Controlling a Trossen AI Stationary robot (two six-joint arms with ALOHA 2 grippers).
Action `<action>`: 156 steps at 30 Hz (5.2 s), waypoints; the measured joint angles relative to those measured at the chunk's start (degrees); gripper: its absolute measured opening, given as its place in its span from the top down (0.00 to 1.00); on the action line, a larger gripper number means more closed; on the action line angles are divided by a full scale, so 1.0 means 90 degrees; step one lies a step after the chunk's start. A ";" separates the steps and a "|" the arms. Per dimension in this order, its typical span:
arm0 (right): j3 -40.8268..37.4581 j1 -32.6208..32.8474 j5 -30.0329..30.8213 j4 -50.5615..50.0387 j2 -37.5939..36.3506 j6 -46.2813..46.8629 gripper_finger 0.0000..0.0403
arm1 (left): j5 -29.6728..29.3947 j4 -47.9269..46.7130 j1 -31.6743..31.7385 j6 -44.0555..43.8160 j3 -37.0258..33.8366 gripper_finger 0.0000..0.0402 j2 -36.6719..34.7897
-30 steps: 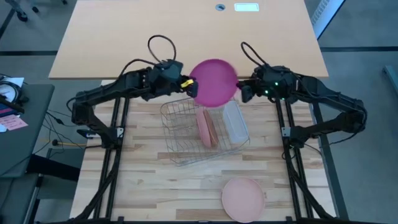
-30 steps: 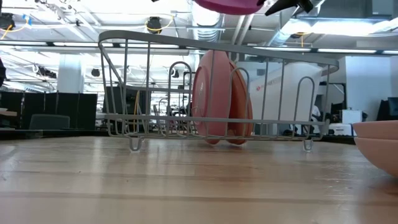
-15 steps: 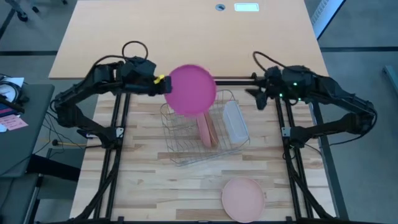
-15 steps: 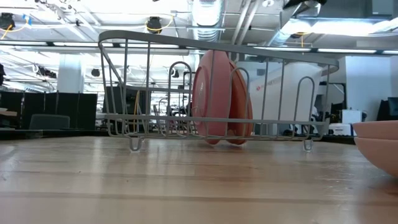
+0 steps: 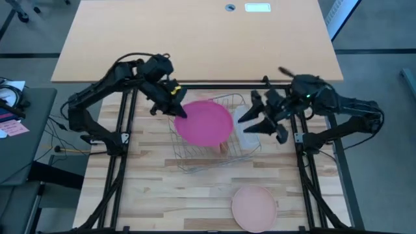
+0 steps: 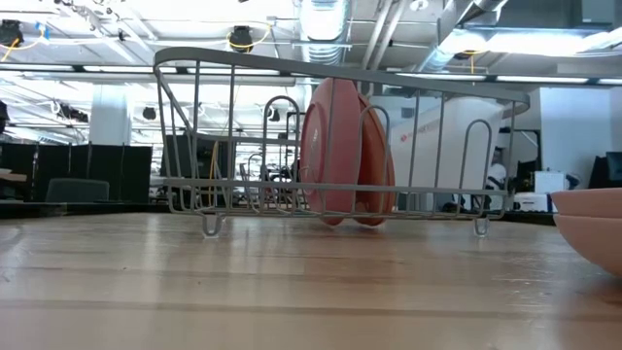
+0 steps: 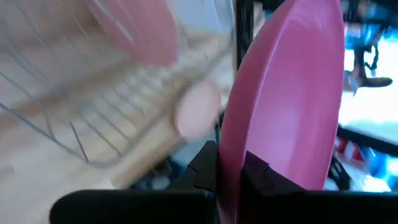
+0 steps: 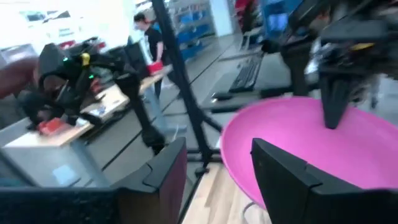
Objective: Sort dishes
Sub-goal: Put the pink plate in the dish rack
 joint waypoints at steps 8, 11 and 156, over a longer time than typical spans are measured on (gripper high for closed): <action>0.0819 0.0640 -0.0034 -0.0546 0.0893 0.0131 0.59 | 0.1874 -0.0026 0.0197 0.0674 0.0000 0.97 0.0784; 0.1232 0.0761 -0.0134 -0.0849 0.1250 0.0227 0.57 | 0.2440 -0.0306 0.0202 0.1174 0.0000 0.96 0.1022; 0.3685 0.0879 0.6229 -0.1143 0.5325 0.9067 1.00 | -0.2614 -0.1024 0.2040 0.7912 0.2868 0.60 -0.0155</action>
